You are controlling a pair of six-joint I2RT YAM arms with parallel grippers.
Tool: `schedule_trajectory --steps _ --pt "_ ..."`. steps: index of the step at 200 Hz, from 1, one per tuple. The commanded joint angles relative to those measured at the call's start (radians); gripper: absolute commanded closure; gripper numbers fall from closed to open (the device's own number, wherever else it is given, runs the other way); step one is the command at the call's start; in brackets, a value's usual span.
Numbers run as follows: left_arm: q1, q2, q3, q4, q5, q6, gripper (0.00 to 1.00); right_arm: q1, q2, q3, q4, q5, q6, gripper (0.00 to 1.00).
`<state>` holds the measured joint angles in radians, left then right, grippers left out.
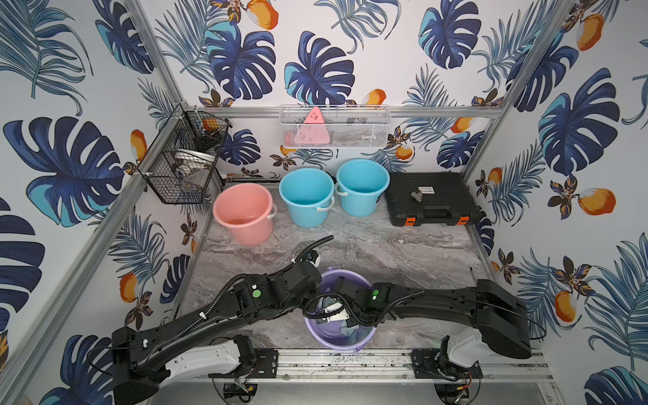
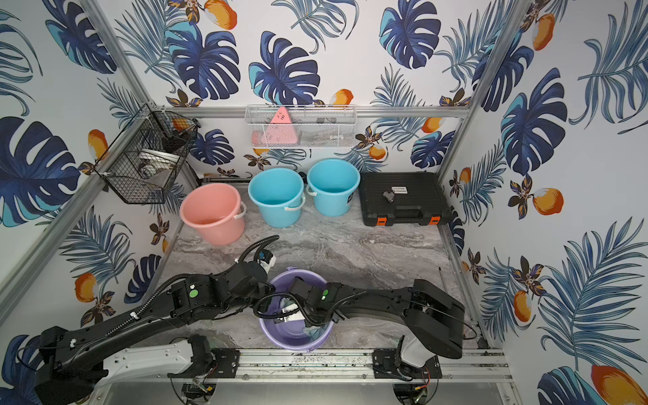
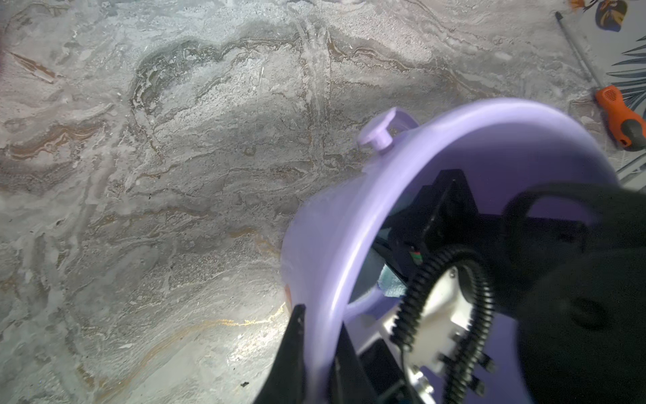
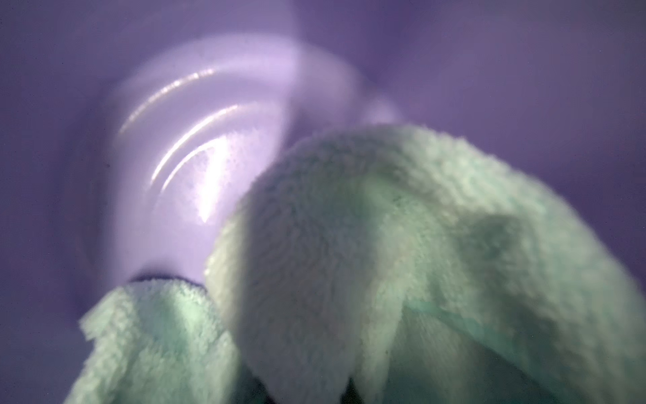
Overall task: Wipe the inside of the bucket with a cloth
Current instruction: Wipe the dirt from the inside of the bucket.
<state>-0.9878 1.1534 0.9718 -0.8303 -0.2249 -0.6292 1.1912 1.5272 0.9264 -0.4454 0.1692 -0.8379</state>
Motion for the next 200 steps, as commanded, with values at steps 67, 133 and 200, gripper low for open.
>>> schedule_trajectory --steps 67,133,200 --pt "0.001 -0.044 -0.01 0.03 -0.068 0.003 1.0 0.004 -0.318 0.073 -0.329 -0.082 0.062 1.0" --pt "-0.018 -0.064 0.007 0.017 -0.202 0.039 1.0 0.01 -0.309 0.246 -0.365 -0.047 0.586 1.0" --pt "-0.06 -0.07 0.005 0.039 -0.281 0.038 1.0 0.011 -0.312 0.326 -0.505 0.088 1.085 1.0"
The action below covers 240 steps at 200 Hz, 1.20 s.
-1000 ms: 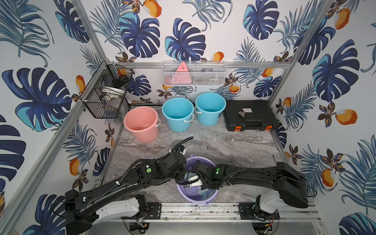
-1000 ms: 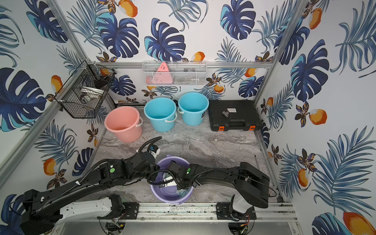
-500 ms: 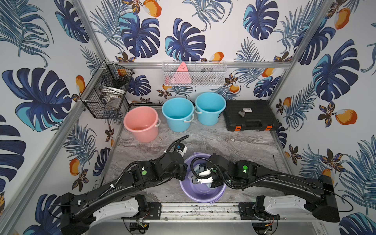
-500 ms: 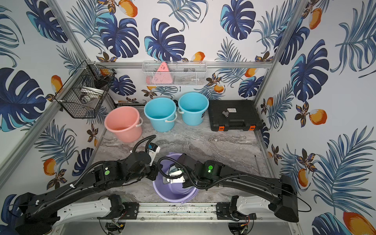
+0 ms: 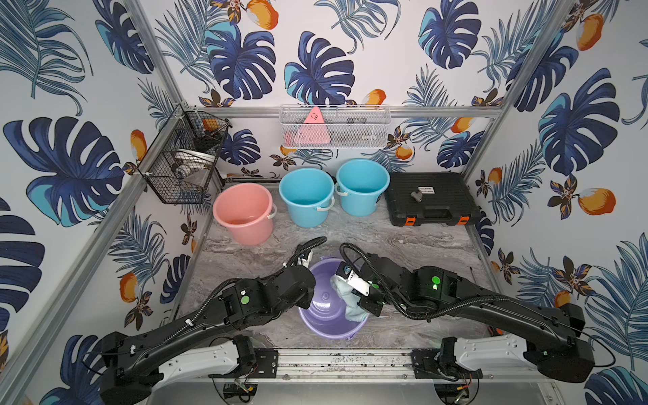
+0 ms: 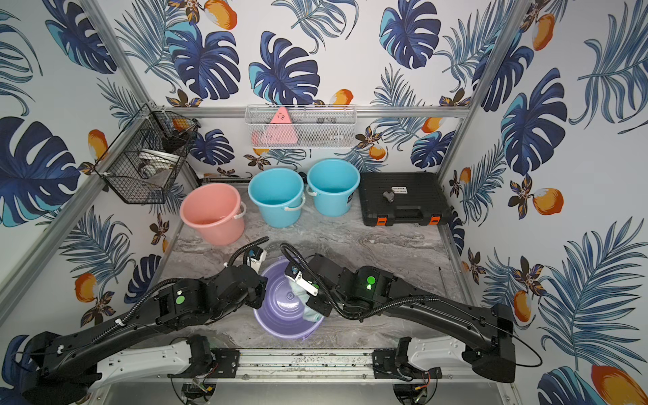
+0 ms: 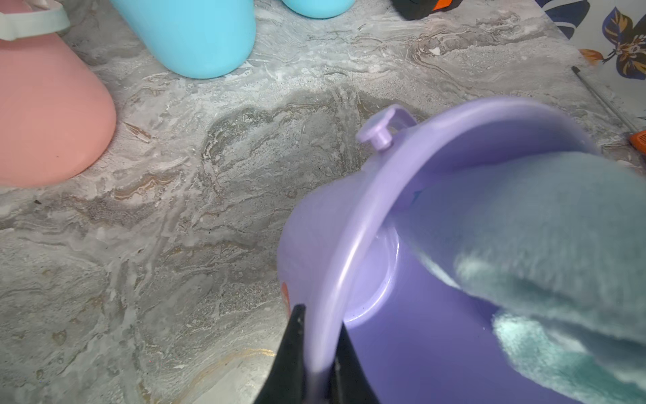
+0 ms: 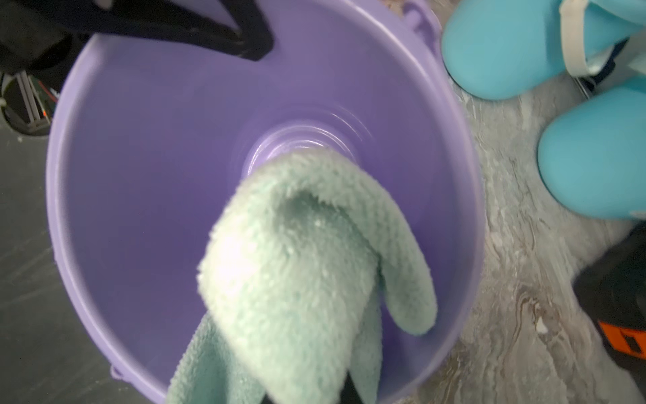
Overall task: Wipe the inside of the bucket with a cloth
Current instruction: Wipe the dirt from the inside of the bucket.
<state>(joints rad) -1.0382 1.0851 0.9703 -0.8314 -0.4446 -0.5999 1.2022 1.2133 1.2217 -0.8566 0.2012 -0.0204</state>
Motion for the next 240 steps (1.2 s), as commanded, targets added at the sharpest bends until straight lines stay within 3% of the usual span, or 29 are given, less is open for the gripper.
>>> schedule_trajectory --steps 1,58,201,240 --pt "-0.011 -0.002 0.007 0.041 -0.062 0.009 1.0 0.0 0.002 0.032 -0.096 0.056 0.276 1.0" --pt "-0.015 -0.011 -0.003 0.094 -0.04 0.023 1.0 0.001 0.101 0.043 -0.179 -0.011 0.478 1.0" --pt "-0.016 -0.023 0.008 0.103 -0.003 0.028 1.0 0.01 0.389 -0.006 -0.03 -0.021 0.419 1.0" --pt "-0.016 -0.026 0.008 0.102 0.005 0.026 1.0 0.01 0.484 0.042 -0.054 0.051 0.458 1.0"
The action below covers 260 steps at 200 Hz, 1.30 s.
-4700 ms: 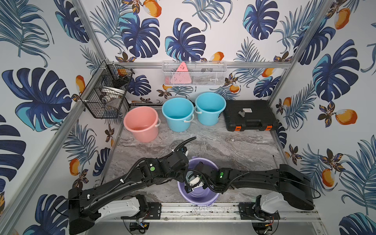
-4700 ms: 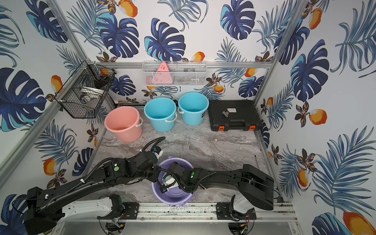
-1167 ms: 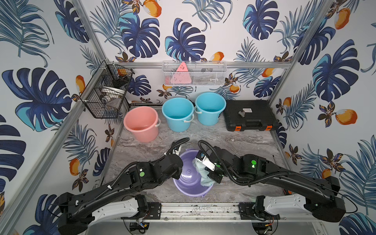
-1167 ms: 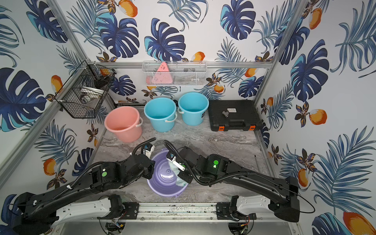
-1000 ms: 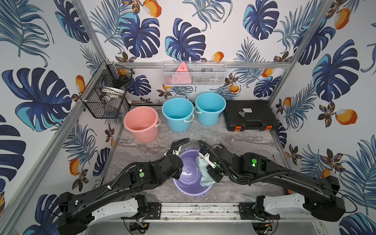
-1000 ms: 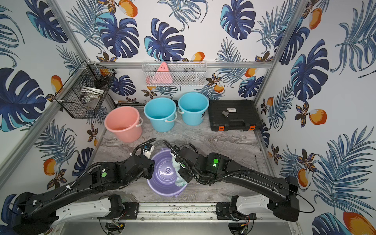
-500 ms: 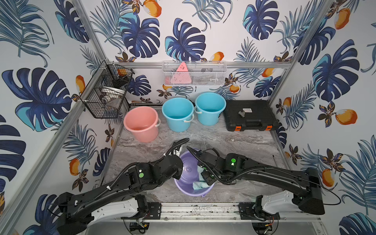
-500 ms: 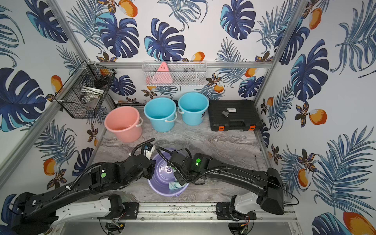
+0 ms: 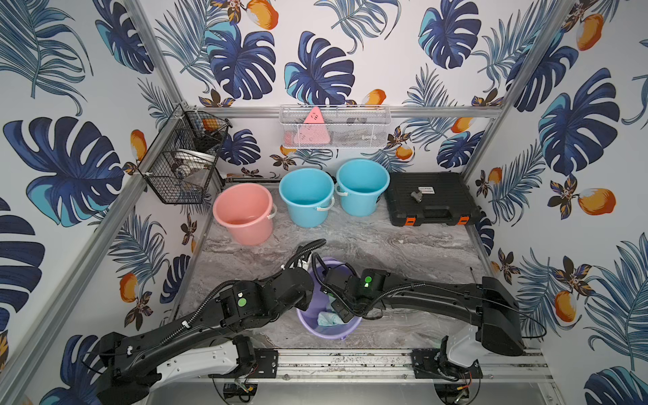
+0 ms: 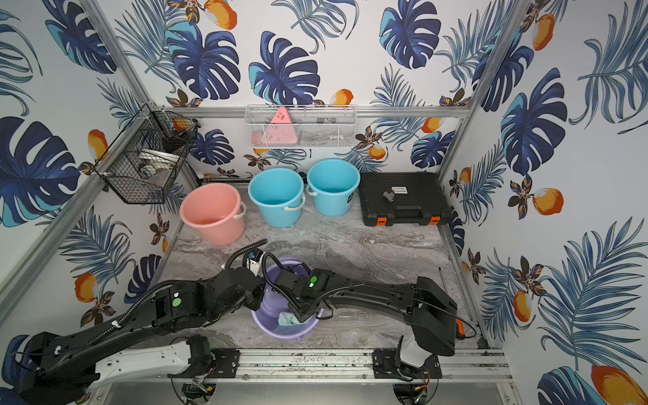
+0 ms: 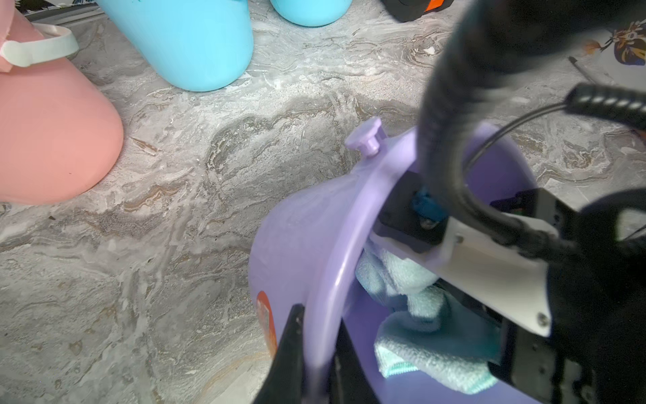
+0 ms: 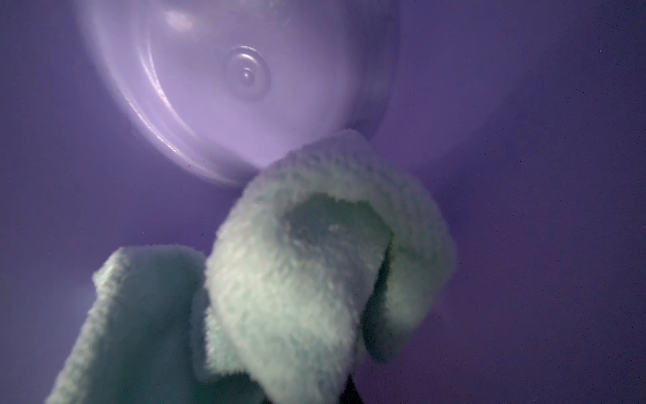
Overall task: Wipe the inside of the bucket with a cloth
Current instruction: Wipe the dirt from the inside of the bucket.
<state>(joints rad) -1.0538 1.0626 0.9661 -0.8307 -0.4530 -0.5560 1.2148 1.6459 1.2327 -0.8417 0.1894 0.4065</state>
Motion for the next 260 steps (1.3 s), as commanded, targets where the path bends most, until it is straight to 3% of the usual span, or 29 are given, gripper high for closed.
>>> schedule_trajectory --steps 1,59,97,152,196,228,260 --pt "0.0 -0.003 0.012 0.102 0.012 -0.018 1.0 -0.003 0.053 0.031 -0.071 0.065 0.032 1.0" --pt "-0.002 -0.016 0.007 0.107 0.014 -0.03 1.0 -0.006 0.074 -0.018 0.043 0.052 0.07 1.0" --pt "-0.003 -0.008 0.005 0.102 0.02 -0.037 1.0 0.003 0.143 0.068 -0.092 0.203 0.146 1.0" --pt "-0.005 -0.016 -0.003 0.112 0.017 -0.042 1.0 0.0 0.068 0.034 0.042 -0.026 0.142 1.0" --pt "-0.005 -0.025 -0.01 0.11 0.008 -0.047 1.0 0.0 0.045 0.018 0.026 -0.02 0.219 1.0" --pt "-0.005 -0.021 -0.007 0.092 -0.007 -0.05 1.0 0.002 -0.002 0.048 -0.052 0.062 0.299 1.0" --pt "-0.005 -0.003 -0.008 0.083 -0.012 -0.056 1.0 0.027 0.026 0.177 -0.226 0.12 0.317 1.0"
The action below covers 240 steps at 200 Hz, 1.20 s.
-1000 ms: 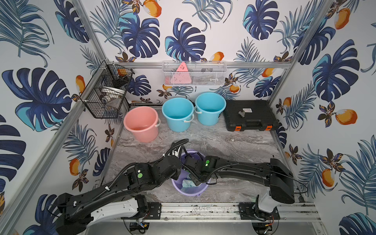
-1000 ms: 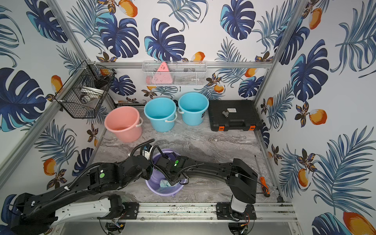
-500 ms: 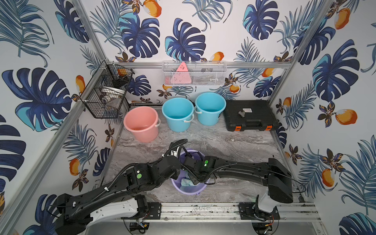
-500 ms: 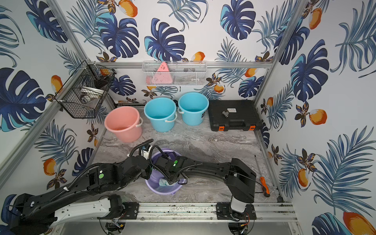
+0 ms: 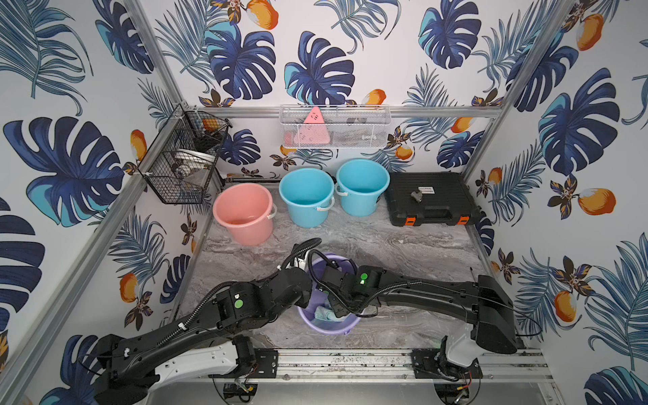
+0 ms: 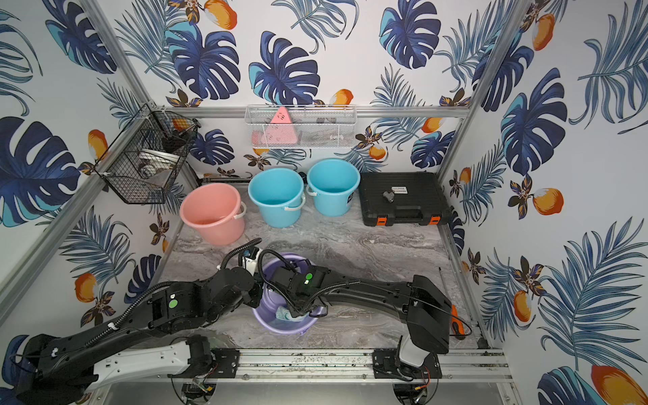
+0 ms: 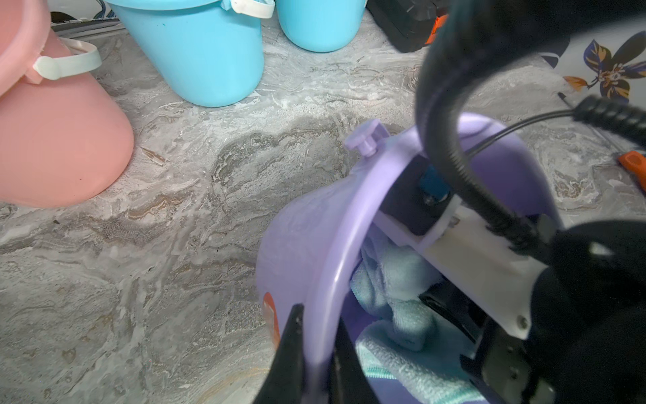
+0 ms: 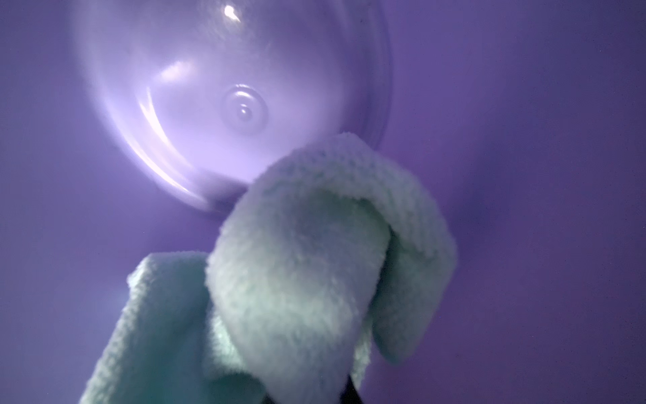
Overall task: Wipe the inside of the bucket with a cloth
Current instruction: Wipe the dirt from the inside of the bucket.
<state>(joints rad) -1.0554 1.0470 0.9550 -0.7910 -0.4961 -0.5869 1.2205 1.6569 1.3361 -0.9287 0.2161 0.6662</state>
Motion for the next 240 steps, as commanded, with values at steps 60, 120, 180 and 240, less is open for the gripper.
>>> schedule_trajectory --steps 60,120,180,240 --pt "-0.003 0.01 0.0 0.066 0.039 -0.028 1.0 0.021 -0.001 0.038 -0.103 0.035 0.053 1.0" --pt "-0.003 -0.031 -0.032 0.123 0.078 -0.042 1.0 -0.003 0.025 -0.039 0.039 -0.039 0.027 1.0" --pt "-0.003 -0.048 -0.072 0.163 0.11 -0.068 1.0 -0.009 -0.026 -0.047 0.108 -0.118 0.064 1.0" --pt "-0.003 -0.064 -0.077 0.175 0.126 -0.092 1.0 -0.061 -0.052 -0.137 0.195 -0.174 0.12 1.0"
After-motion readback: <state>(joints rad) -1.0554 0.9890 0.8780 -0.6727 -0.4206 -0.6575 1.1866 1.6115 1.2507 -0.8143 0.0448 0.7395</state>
